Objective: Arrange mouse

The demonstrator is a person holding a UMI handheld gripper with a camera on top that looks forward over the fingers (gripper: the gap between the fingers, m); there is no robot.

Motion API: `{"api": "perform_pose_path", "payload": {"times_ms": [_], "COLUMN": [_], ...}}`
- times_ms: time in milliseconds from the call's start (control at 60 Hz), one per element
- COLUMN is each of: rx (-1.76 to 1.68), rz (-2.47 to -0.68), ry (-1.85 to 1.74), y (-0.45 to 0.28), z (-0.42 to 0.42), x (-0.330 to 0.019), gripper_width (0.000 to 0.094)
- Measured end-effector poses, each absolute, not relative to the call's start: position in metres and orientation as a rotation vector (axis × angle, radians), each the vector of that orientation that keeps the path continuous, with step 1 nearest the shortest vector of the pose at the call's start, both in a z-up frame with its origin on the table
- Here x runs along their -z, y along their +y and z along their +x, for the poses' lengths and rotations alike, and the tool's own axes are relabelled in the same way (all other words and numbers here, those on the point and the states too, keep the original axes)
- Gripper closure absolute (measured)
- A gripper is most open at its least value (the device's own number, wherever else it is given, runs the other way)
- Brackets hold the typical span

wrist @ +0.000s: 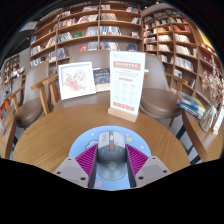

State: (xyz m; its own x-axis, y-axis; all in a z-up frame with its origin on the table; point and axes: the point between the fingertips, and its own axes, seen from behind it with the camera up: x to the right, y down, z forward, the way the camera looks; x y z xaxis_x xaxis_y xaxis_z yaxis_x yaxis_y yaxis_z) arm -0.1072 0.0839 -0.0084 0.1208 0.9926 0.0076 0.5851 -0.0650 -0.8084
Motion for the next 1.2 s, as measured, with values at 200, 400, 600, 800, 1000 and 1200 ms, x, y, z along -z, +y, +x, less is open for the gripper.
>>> {"api": "perform_pose_path", "payload": {"times_ms": [200, 400, 600, 800, 1000, 1200], "rx": [-0.738, -0.781, -0.808, -0.824, -0.815, -0.819], "rz": [-1.736, -1.681, -1.639, -1.593, -1.545, -1.547], "ry": [-1.534, -1.505, -1.465, -1.469, -1.477, -1.472], "y": [0.089, 0.081, 0.068, 0.057, 0.056, 0.056], "z": [-0.098, -0.049, 0.049, 0.139, 0.201, 0.233], "x": [0.004, -0.053, -0.105, -0.128, -0.137, -0.135], "gripper_width": [0.0068, 0.008, 0.0081, 0.0082, 0.0082, 0.0084]}}
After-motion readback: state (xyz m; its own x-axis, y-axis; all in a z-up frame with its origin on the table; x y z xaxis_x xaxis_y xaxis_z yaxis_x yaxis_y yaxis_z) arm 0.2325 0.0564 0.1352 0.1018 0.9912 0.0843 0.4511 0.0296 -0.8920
